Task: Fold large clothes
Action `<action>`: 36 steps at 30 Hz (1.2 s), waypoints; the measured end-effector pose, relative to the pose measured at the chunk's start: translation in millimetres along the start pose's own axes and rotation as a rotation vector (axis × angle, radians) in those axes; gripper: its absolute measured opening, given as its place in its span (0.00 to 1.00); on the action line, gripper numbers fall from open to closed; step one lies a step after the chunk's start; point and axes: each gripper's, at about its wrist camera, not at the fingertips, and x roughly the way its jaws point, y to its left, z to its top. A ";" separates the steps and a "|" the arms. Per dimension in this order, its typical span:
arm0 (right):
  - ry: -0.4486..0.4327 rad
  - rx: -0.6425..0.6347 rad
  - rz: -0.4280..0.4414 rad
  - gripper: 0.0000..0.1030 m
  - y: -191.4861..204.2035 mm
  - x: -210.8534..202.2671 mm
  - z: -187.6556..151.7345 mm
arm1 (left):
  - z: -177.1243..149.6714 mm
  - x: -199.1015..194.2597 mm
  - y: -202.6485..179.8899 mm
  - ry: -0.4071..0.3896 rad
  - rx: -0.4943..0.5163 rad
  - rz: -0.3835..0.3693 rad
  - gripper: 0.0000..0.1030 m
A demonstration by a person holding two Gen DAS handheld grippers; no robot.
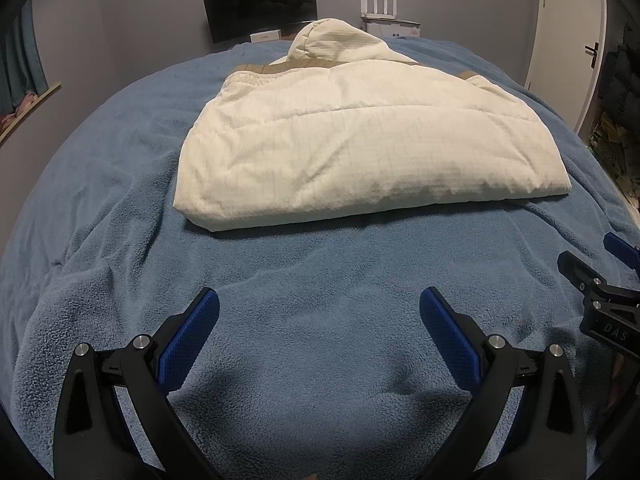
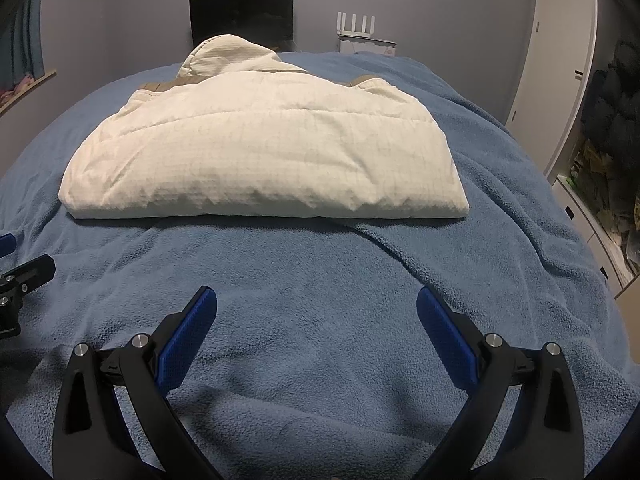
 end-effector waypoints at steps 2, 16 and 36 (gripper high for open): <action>0.000 0.000 0.000 0.93 -0.3 -0.1 -0.1 | -0.1 0.0 -0.1 0.000 0.000 0.000 0.94; 0.006 0.005 -0.001 0.93 -0.7 1.7 -0.4 | -0.5 0.5 -0.3 0.001 -0.001 -0.001 0.94; 0.008 0.005 -0.001 0.93 -1.6 1.8 1.4 | -0.4 0.4 -0.7 0.000 -0.004 0.000 0.94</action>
